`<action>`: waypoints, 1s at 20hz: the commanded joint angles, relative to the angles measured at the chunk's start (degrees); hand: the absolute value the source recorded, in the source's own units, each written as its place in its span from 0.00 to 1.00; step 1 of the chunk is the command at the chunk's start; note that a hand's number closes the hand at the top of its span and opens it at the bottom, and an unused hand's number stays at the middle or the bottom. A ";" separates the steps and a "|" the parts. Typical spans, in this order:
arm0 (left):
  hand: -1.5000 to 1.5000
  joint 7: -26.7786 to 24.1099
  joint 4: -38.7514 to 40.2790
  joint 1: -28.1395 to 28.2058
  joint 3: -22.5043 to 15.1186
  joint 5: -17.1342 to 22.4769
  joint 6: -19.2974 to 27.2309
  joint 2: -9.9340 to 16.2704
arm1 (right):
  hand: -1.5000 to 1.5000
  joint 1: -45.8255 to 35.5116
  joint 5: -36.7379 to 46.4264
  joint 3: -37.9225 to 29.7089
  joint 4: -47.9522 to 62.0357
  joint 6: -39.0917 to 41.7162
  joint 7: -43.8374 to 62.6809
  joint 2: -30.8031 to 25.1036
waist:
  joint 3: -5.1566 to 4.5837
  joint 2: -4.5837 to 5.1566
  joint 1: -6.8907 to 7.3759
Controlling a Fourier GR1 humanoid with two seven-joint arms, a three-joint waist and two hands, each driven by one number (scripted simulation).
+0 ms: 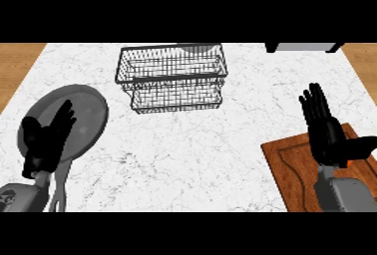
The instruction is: Pick the squash from the cutting board and place it in the tiered basket
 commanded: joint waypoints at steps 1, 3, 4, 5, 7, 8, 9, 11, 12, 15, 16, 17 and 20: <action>0.50 -3.58 -5.07 3.69 -0.06 -0.72 -2.61 -0.25 | 0.00 -3.80 -1.18 -1.45 3.69 5.27 0.52 -3.17 | -0.09 1.68 0.45; 0.50 -7.04 -5.38 1.40 -3.20 -1.00 -3.91 -3.98 | 0.00 -4.98 -1.09 1.87 1.95 8.50 4.61 -4.42 | -0.13 1.72 0.50; 0.50 -9.00 -5.71 0.11 -4.18 -1.49 -5.37 -4.36 | 0.00 -6.20 -1.08 2.23 4.37 10.73 4.15 -5.31 | -0.12 1.88 0.66; 0.50 -11.53 -3.12 -2.56 -4.23 -1.16 -6.84 -5.71 | 0.00 -7.82 -1.56 3.30 4.66 13.96 6.87 -7.33 | -0.22 2.16 0.14; 0.50 -10.03 -6.11 -1.27 -7.72 -0.65 -8.03 -7.74 | 0.00 -6.12 14.43 6.83 4.84 7.40 3.12 -15.15 | -0.49 2.08 0.35; 0.50 -14.10 -3.91 -0.28 -6.82 -0.30 -10.22 -8.18 | 0.00 -8.24 5.53 3.81 12.99 11.87 4.14 -9.81 | -0.12 2.21 0.81; 0.50 -14.71 -0.88 -2.09 -7.15 -0.77 -11.16 -9.13 | 0.00 -8.52 0.06 3.23 13.74 15.15 1.73 -5.27 | -0.09 2.21 0.27; 0.50 -15.00 -0.73 -0.84 -6.19 -0.55 -12.83 -8.52 | 0.00 -6.73 0.13 3.53 13.00 16.35 -4.42 -2.82 | -0.08 1.91 0.09; 0.50 -16.14 -1.58 0.54 -7.72 -2.32 -10.31 -11.26 | 0.00 -5.42 -1.40 0.91 10.81 19.87 -6.34 -6.93 | -0.09 1.79 -0.19; 0.50 -19.00 0.95 1.10 -7.01 -3.09 -11.84 -10.84 | 0.00 -6.83 3.33 0.72 6.60 19.07 -6.46 -12.40 | -0.14 1.73 -0.34; 0.50 -13.54 -2.62 -1.01 -6.04 -2.25 -10.51 -10.12 | 0.00 -5.92 5.56 2.04 3.49 17.53 -5.88 -12.64 | -0.12 1.58 -0.40; 0.50 -17.38 -0.43 0.60 -5.80 -1.81 -12.62 -9.91 | 0.00 -7.60 5.90 1.50 2.97 19.02 -3.14 -16.03 | -0.17 1.61 -0.42; 0.50 -15.40 0.18 -1.57 -5.39 -2.18 -11.30 -10.05 | 0.00 -6.97 10.65 1.85 -1.69 20.80 1.96 -25.61 | -0.31 1.27 -1.78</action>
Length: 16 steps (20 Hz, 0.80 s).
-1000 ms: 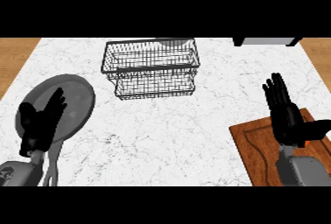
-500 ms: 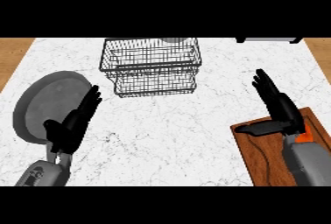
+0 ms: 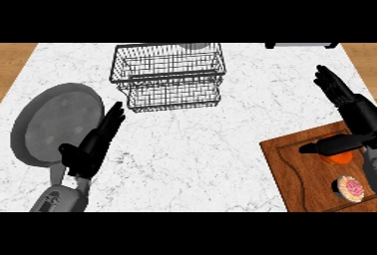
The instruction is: Pick the squash from the cutting board and place it in the tiered basket
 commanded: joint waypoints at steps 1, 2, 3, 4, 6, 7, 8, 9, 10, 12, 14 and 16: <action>0.50 -0.48 0.40 1.84 0.03 -0.40 -0.13 0.46 | 0.00 -1.42 7.85 0.71 -5.25 1.47 5.13 -11.99 | -0.19 -0.44 -0.42; 0.50 -1.75 0.99 1.60 0.48 0.02 -0.53 0.09 | 0.00 -2.03 11.11 2.08 -5.39 2.53 6.99 -15.41 | -0.32 -0.36 -0.38; 0.50 -1.01 0.40 0.74 0.34 -0.32 0.48 -0.54 | 0.00 -0.88 12.80 3.49 -7.24 4.82 7.87 -18.17 | -0.30 -0.55 -1.04; 0.50 -0.95 -0.51 1.77 -0.45 -0.57 -0.31 0.03 | 0.00 -0.47 14.00 4.25 -8.13 7.53 9.49 -21.52 | -0.31 -0.72 -0.96; 0.50 -0.89 -0.42 1.57 -0.47 -0.85 1.55 -1.67 | 0.00 -0.50 17.37 5.98 -9.69 11.73 11.38 -27.41 | -0.31 -0.60 -0.99; 0.50 -1.24 0.20 0.89 -0.34 -1.35 0.85 -0.74 | 0.00 -1.70 19.76 8.17 -11.63 12.61 14.03 -28.49 | -0.35 -0.42 -0.48; 0.50 -1.60 0.52 0.54 -0.27 -1.22 0.67 -1.12 | 0.00 -3.15 19.27 7.54 -12.51 16.08 14.99 -31.78 | -0.34 -0.35 -0.48; 0.50 -1.52 1.23 1.33 -0.30 -0.88 0.42 -1.44 | 0.00 -0.87 20.89 9.83 -15.59 16.64 15.72 -31.74 | -0.25 -0.38 -0.91; 0.50 -2.99 1.92 2.37 1.37 -0.40 -0.74 0.48 | 0.00 1.26 21.37 9.97 -17.08 16.94 16.95 -32.26 | -0.16 -0.34 -0.94; 0.50 0.14 -0.22 -0.09 -0.26 -1.61 1.54 -2.06 | 0.00 1.08 19.26 9.63 -21.39 21.71 19.92 -34.15 | -0.05 -0.34 -0.80; 0.50 -1.38 1.33 -0.10 0.05 -1.89 0.83 -2.79 | 0.00 1.75 18.55 10.52 -26.47 22.68 27.29 -31.61 | -0.04 -0.11 -0.32; 0.50 0.63 0.69 -0.61 1.05 -2.18 0.14 -1.78 | 0.00 4.02 16.98 8.75 -30.18 23.71 32.09 -29.79 | 0.02 -0.05 -0.07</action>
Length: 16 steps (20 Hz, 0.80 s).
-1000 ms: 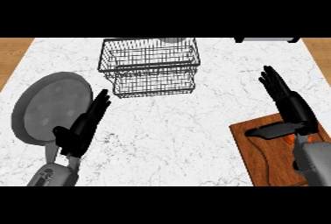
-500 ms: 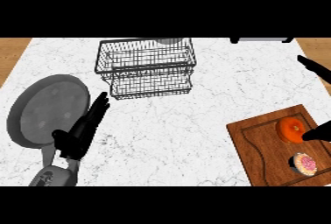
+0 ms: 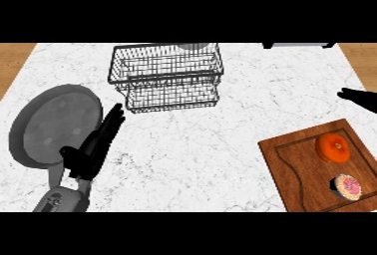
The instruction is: Pick the squash from the cutting board and place it in the tiered basket
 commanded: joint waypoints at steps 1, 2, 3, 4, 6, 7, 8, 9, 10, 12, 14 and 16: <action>0.50 3.34 -3.79 0.54 -0.15 -0.60 0.39 -1.51 | 0.00 2.95 1.62 -0.76 -6.26 2.80 6.69 1.73 | 0.14 0.22 0.80; 0.50 4.41 -4.36 -0.76 1.27 -0.67 -0.27 0.30 | 0.00 3.23 1.54 -1.44 -7.24 3.85 8.46 1.45 | 0.14 0.22 0.78; 0.50 -1.56 -1.29 2.59 -0.03 -2.03 -1.63 -1.19 | 0.00 5.44 2.52 -0.86 -10.25 2.24 10.89 4.12 | 0.13 0.25 0.68; 0.50 2.47 -2.60 0.72 2.86 -0.27 -2.66 0.40 | 0.00 6.57 4.16 -2.17 -8.21 2.97 8.10 4.56 | 0.15 0.29 0.81; 0.50 3.20 -4.79 2.19 -1.62 -4.33 1.76 -4.03 | 0.00 5.88 2.92 -4.19 -11.90 4.05 12.71 5.03 | 0.15 0.22 0.77; 0.50 0.76 2.30 -2.29 1.98 -2.97 -2.07 -2.97 | 0.00 4.99 5.17 -3.54 -11.21 2.65 13.41 8.16 | 0.14 0.37 0.76; 0.50 1.35 -2.06 0.88 2.49 -1.49 -3.08 -0.76 | 0.00 8.11 8.65 -5.29 -9.15 -1.97 9.21 7.61 | 0.18 0.29 0.75; 0.50 3.43 -2.52 -0.27 2.20 -2.08 -2.22 -1.66 | 0.00 8.33 12.36 -2.59 -8.30 -3.78 9.49 10.38 | 0.18 0.35 0.97; 0.50 0.22 3.54 -3.40 2.85 -3.03 -2.76 -3.60 | 0.00 5.85 12.52 -2.60 -8.26 -0.93 11.97 10.05 | 0.14 0.45 0.89; 0.50 0.53 -1.23 0.50 1.87 -3.34 -2.42 -2.94 | 0.00 10.53 18.32 0.69 -8.76 -2.83 12.41 10.20 | 0.17 0.36 0.97; 0.50 -0.71 -0.58 1.88 1.46 -3.86 -3.13 -3.70 | 0.00 4.44 19.12 1.06 -1.09 -0.79 12.90 12.15 | 0.16 0.51 1.71; 0.50 -0.25 1.95 0.00 2.69 -4.90 -2.22 -4.85 | 0.00 7.02 21.15 0.42 -0.24 -0.92 10.19 13.06 | 0.17 0.46 1.23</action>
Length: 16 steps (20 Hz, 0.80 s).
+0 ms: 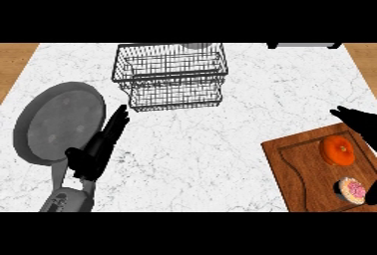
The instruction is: Pick the squash from the cutting board and place it in the tiered basket
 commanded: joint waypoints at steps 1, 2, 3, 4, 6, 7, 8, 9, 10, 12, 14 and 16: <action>0.50 0.57 2.88 -3.31 1.53 -1.48 -0.90 -1.26 | 0.00 -1.10 4.84 -0.10 6.50 0.04 -3.01 3.47 | 0.01 0.07 0.03; 0.50 1.30 1.63 -2.67 2.00 -1.05 -1.54 -1.22 | 0.00 2.24 4.58 -1.99 5.28 -0.10 -5.08 2.95 | 0.02 0.00 -0.16; 0.50 -3.17 0.29 3.18 0.62 -1.99 -1.83 -0.68 | 0.00 -1.28 7.54 1.46 10.49 -2.00 -5.49 5.24 | 0.03 0.07 0.47; 0.50 1.59 -5.45 3.26 1.69 -1.13 -2.03 0.88 | 0.00 1.08 6.79 -1.03 9.43 -1.58 -6.71 4.98 | 0.03 -0.04 0.25; 0.50 4.54 -3.36 -0.92 2.66 -1.50 -1.05 -1.31 | 0.00 -0.48 9.74 -0.44 12.89 -3.31 -9.73 7.23 | 0.03 0.02 0.18; 0.50 1.39 -1.85 1.12 1.32 -3.35 -0.78 -2.88 | 0.00 -1.89 7.46 -3.75 13.22 -0.54 -11.41 6.04 | 0.02 0.01 0.12; 0.50 3.48 -3.21 0.43 4.25 -1.48 -3.81 -0.19 | 0.00 -2.24 11.03 -1.76 13.04 -1.32 -9.69 8.70 | 0.02 0.00 0.16; 0.50 2.85 -1.22 -0.95 2.49 -4.86 -0.16 -3.29 | 0.00 -0.59 12.50 -1.87 12.54 -2.12 -8.83 9.18 | 0.01 0.00 -0.01; 0.50 2.53 -0.35 -1.93 4.01 -3.08 -1.99 -2.81 | 0.00 -0.48 14.08 -2.25 16.97 -4.62 -12.86 8.48 | 0.02 0.04 0.02; 0.50 -0.77 -1.27 2.74 4.20 -3.14 -3.74 -1.67 | 0.00 2.51 15.12 -2.43 16.91 -5.88 -12.33 9.54 | 0.02 0.00 0.00; 0.50 0.55 -0.40 1.19 5.30 -3.30 -4.40 -2.64 | 0.00 -2.33 16.31 -4.35 20.54 -3.54 -12.49 10.83 | 0.01 0.02 0.10; 0.50 2.55 -0.73 -1.30 5.55 -4.46 -3.17 -2.81 | 0.00 2.77 17.92 -4.16 21.39 -7.82 -16.81 10.58 | 0.02 0.00 -0.13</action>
